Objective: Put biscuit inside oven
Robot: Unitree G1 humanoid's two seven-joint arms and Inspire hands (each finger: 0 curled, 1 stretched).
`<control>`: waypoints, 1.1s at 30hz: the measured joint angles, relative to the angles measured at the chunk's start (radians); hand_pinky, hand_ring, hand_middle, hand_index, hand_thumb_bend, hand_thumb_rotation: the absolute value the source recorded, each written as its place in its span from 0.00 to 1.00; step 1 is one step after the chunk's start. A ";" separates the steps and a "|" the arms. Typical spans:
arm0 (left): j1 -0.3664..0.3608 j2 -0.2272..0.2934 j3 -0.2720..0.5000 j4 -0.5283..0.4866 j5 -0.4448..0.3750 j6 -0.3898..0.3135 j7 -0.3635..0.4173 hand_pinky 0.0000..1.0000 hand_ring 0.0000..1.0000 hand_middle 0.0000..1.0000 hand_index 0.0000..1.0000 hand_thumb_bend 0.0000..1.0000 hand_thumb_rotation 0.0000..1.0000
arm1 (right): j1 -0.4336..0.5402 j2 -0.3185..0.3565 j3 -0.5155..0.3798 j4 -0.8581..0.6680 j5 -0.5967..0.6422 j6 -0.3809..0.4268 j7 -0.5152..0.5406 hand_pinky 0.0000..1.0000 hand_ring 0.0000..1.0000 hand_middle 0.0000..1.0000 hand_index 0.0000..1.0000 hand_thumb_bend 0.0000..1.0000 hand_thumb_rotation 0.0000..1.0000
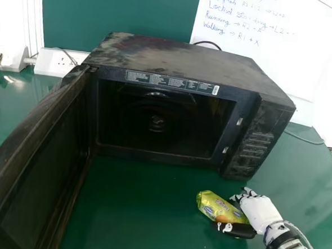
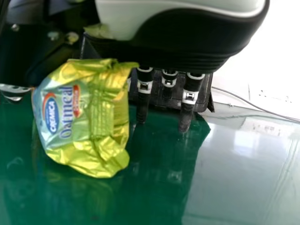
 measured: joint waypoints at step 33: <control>0.009 -0.027 -0.037 -0.009 0.039 -0.053 0.034 0.94 0.93 0.95 0.91 0.95 0.70 | 0.011 -0.010 -0.031 0.003 0.075 -0.042 -0.021 0.29 0.37 0.41 0.53 0.52 0.00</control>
